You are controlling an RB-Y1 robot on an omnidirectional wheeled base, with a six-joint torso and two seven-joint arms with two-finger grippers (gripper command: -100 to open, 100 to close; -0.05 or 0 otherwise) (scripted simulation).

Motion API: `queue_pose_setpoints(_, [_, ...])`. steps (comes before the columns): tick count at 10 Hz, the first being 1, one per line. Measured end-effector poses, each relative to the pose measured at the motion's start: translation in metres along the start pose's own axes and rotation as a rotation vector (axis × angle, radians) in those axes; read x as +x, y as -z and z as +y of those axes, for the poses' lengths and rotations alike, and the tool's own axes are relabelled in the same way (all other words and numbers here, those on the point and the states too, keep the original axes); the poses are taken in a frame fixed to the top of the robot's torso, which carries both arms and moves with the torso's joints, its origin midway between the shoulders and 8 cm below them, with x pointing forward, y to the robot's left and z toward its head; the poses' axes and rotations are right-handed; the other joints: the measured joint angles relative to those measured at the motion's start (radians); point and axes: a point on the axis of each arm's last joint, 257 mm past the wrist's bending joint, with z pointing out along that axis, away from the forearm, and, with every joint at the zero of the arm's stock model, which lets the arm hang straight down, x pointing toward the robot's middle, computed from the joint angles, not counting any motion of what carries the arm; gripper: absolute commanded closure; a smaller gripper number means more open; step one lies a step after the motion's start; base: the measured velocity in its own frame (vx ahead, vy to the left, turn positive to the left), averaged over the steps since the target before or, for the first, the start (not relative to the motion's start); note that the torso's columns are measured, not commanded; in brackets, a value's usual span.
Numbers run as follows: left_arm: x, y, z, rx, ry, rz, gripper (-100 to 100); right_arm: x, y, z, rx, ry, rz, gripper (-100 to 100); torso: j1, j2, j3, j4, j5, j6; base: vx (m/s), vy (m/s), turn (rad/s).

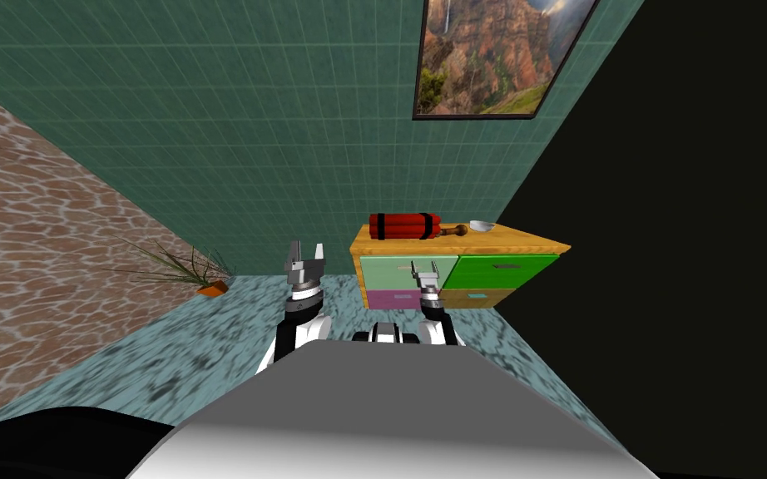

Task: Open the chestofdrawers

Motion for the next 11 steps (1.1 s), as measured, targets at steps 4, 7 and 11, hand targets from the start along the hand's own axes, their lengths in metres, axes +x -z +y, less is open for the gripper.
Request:
queue_pose_setpoints(4, [0.0,0.0,0.0,0.0,0.0,0.0,0,-0.016,0.002,-0.003,-0.011,-0.148,-0.031,-100,0.0,0.0,0.0,0.0,0.0,0.0,0.003,0.013,0.019])
queue_pose_setpoints(7, [0.0,0.0,0.0,0.0,0.0,0.0,0,-0.03,0.004,-0.003,-0.021,-0.253,-0.056,-100,0.0,0.0,0.0,0.0,0.0,0.0,0.003,0.014,0.026])
queue_pose_setpoints(11, [0.0,0.0,0.0,0.0,0.0,0.0,0,-0.05,0.008,-0.007,-0.042,-0.405,-0.096,-100,0.0,0.0,0.0,0.0,0.0,0.0,0.002,0.018,0.044])
